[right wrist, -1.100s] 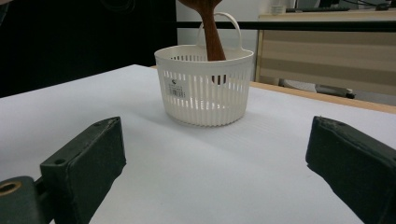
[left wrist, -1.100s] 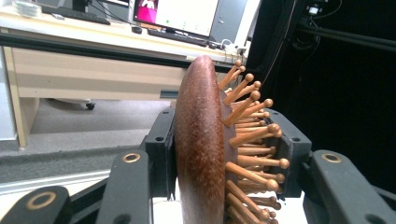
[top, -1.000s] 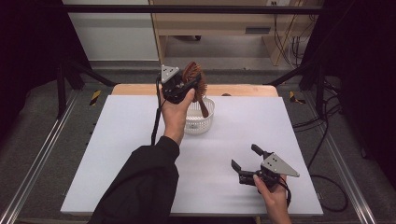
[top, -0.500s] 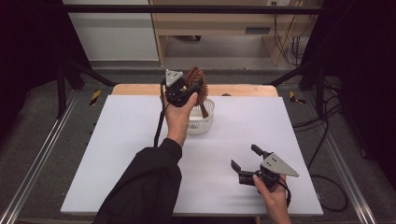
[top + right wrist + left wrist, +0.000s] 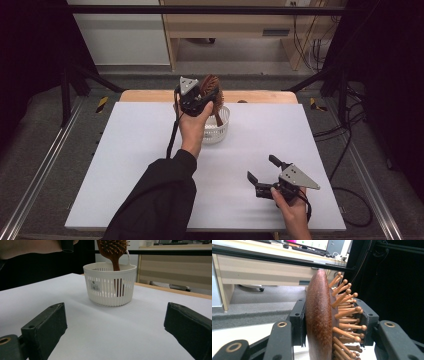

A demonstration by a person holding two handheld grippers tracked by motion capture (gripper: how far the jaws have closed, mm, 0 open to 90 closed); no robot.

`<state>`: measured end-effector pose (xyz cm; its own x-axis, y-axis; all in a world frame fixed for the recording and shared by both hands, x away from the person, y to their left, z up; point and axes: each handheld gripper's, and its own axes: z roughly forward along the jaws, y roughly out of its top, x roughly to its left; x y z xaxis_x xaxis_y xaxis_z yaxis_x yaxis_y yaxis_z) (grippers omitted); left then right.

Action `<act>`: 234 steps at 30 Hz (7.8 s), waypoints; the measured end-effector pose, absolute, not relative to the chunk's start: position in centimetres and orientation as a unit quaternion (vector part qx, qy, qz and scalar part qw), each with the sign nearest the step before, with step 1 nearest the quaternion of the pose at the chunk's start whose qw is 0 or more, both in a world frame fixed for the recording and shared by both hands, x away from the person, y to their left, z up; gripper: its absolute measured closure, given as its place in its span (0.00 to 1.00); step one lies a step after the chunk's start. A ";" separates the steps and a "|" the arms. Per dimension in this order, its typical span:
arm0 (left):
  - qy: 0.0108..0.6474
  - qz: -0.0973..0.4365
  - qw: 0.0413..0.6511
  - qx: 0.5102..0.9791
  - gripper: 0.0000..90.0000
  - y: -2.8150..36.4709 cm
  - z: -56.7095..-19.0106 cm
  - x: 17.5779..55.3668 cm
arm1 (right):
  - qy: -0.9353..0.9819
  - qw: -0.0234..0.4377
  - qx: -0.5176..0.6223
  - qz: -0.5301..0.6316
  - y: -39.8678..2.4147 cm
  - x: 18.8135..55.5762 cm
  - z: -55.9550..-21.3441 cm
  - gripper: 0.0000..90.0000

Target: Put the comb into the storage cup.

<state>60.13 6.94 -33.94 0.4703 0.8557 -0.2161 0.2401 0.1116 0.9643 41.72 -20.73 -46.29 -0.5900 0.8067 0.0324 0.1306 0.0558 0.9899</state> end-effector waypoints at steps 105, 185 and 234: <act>0.444 0.209 0.593 0.639 0.50 12.7 -37.4 60.5 | 0.662 0.283 0.364 0.591 -21.2 43.3 -46.9 0.05; 0.488 0.180 0.592 0.615 0.48 15.7 -39.1 61.3 | 0.671 0.278 0.362 0.584 -20.9 43.3 -47.1 0.04; 0.517 0.189 0.578 0.602 0.43 16.7 -39.8 61.4 | 0.677 0.272 0.360 0.581 -20.7 43.4 -47.3 0.05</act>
